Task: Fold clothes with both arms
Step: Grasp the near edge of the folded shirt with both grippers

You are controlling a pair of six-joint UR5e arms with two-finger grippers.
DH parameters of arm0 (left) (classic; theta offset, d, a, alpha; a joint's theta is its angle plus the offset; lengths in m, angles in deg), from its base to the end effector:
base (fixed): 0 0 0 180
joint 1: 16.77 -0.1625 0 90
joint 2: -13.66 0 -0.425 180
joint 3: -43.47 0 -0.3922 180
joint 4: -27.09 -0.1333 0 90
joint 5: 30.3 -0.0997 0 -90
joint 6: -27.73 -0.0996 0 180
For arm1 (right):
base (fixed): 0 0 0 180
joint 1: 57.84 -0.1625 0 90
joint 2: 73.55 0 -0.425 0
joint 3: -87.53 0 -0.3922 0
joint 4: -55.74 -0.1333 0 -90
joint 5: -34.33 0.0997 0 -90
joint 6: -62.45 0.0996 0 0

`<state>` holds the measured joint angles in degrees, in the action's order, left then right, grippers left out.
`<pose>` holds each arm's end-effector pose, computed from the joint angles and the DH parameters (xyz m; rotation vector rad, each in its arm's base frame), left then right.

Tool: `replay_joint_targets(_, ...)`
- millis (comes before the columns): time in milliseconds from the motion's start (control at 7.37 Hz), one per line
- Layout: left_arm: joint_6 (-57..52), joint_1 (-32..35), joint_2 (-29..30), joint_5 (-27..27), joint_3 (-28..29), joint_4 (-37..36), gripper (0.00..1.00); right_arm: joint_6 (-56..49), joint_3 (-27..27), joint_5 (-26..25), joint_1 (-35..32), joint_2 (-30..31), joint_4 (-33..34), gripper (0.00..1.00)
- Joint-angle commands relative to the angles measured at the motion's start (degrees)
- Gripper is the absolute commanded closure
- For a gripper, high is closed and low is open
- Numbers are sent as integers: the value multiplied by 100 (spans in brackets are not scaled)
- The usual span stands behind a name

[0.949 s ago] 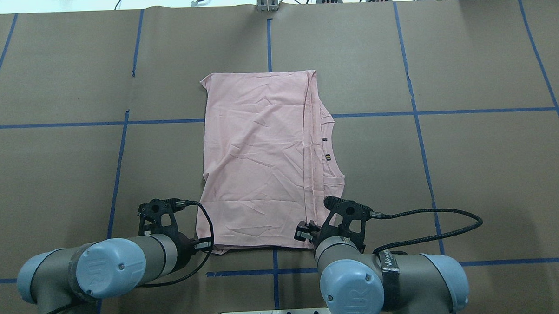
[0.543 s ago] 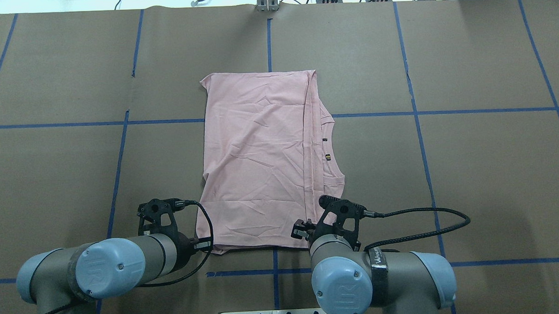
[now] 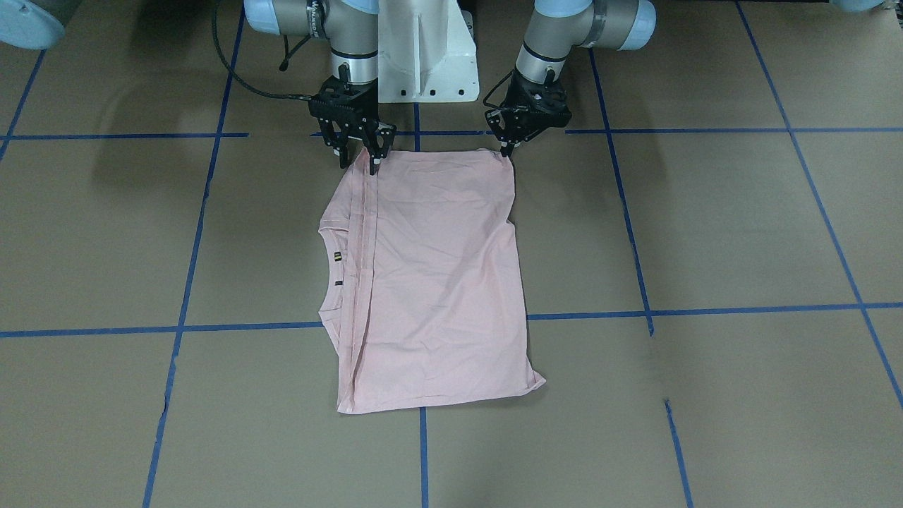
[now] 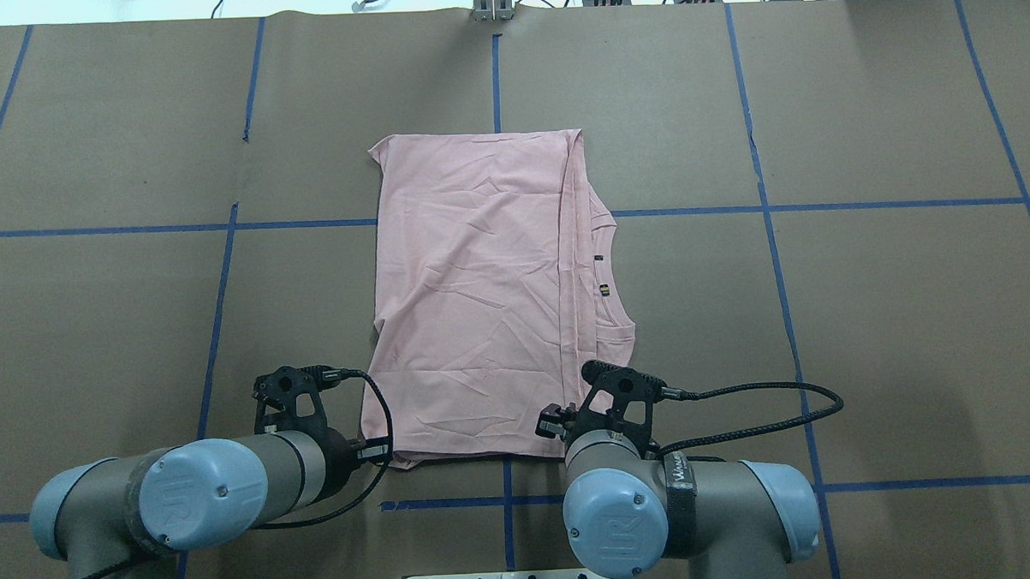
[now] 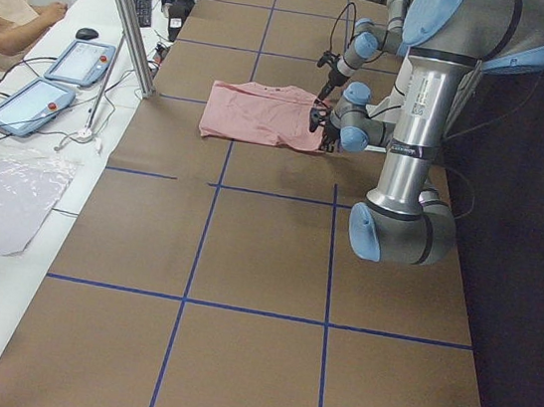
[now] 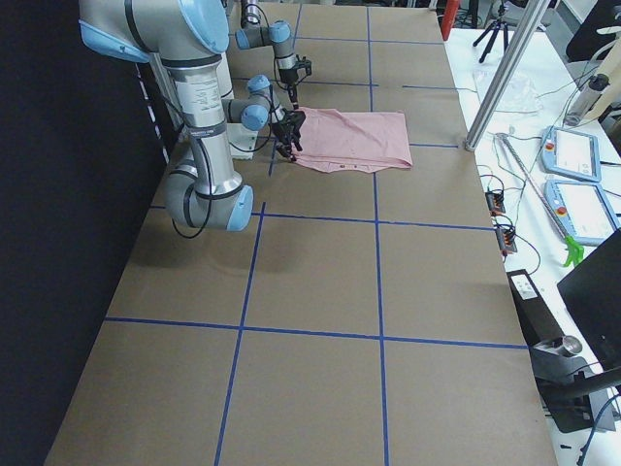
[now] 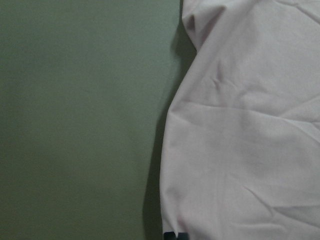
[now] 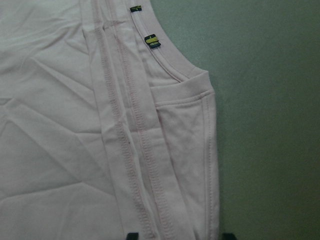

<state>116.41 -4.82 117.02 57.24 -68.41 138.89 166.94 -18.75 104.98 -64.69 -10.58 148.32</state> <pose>0.5157 -0.2498 0.3202 0.1543 0.9858 -0.1913 -0.5912 -0.2385 0.2782 0.2783 -0.7307 0.4735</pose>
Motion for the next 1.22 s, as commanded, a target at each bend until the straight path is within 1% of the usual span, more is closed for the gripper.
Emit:
replay_joint_targets(0,0,0,0,0,0,0,100,1,29,1,-1,-39,5,39)
replay_joint_targets(136,0,0,0,0,0,0,100,1,29,1,-1,-39,14,40)
replay_joint_targets(271,0,0,0,0,-9,0,100,1,38,10,-1,-39,14,45)
replay_joint_targets(407,0,0,-9,0,-9,0,100,10,38,10,-1,-39,14,52)
replay_joint_targets(543,0,0,-9,0,-9,0,100,19,38,10,-9,-39,23,67)
replay_joint_targets(678,0,0,0,0,-9,0,100,27,72,10,-10,-39,23,77)
replay_joint_targets(814,0,0,0,0,-9,-9,100,19,73,10,-10,-39,32,96)
replay_joint_targets(949,0,0,0,0,-18,-9,100,10,73,10,-10,-39,40,100)
replay_joint_targets(1085,0,0,0,0,-44,-9,100,10,55,10,-10,-39,49,100)
